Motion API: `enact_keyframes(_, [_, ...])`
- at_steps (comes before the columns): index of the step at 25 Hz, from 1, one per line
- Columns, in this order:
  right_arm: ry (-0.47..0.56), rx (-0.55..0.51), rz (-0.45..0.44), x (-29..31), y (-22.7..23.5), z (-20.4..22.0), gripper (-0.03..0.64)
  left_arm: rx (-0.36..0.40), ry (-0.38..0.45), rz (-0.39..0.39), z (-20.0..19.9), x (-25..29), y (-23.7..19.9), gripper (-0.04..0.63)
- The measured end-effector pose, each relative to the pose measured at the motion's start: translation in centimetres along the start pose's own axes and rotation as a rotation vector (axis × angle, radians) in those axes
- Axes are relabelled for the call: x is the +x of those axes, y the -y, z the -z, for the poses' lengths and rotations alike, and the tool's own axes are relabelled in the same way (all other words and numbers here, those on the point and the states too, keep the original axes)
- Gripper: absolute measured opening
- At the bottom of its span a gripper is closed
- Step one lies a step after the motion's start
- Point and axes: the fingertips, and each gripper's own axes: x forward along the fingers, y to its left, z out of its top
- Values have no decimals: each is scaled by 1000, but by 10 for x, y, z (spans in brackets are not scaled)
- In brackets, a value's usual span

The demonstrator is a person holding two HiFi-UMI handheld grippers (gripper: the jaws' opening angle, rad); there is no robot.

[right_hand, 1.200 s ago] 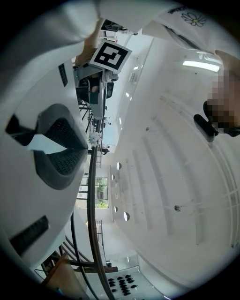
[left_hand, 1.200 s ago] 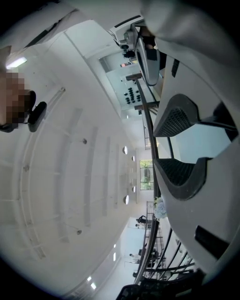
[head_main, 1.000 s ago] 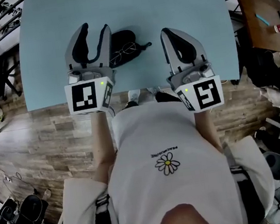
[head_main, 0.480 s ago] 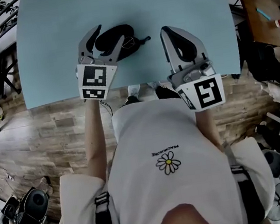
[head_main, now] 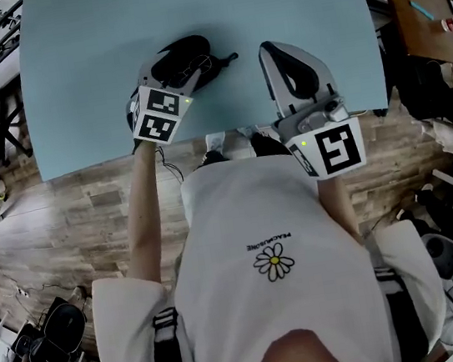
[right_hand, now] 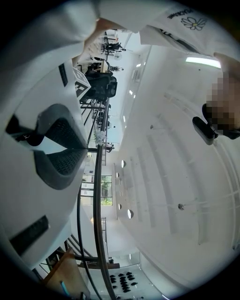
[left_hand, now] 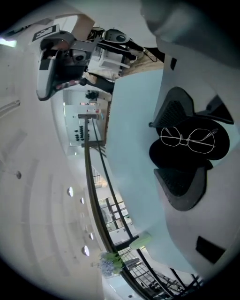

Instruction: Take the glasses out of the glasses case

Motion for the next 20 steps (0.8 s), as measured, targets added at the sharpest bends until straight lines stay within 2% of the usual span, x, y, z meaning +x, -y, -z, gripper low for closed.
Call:
enact_keyframes(9, [-28, -8, 34, -7, 6, 5, 8, 25, -161, 126, 43, 38, 20, 267])
enact_keyframes(14, [-43, -8, 38, -7, 4, 9, 8, 28, -213, 167, 55, 49, 20, 267])
enact_keyframes(20, [-60, -13, 42, -9, 5, 13, 8, 72, -272, 207, 66, 55, 24, 265])
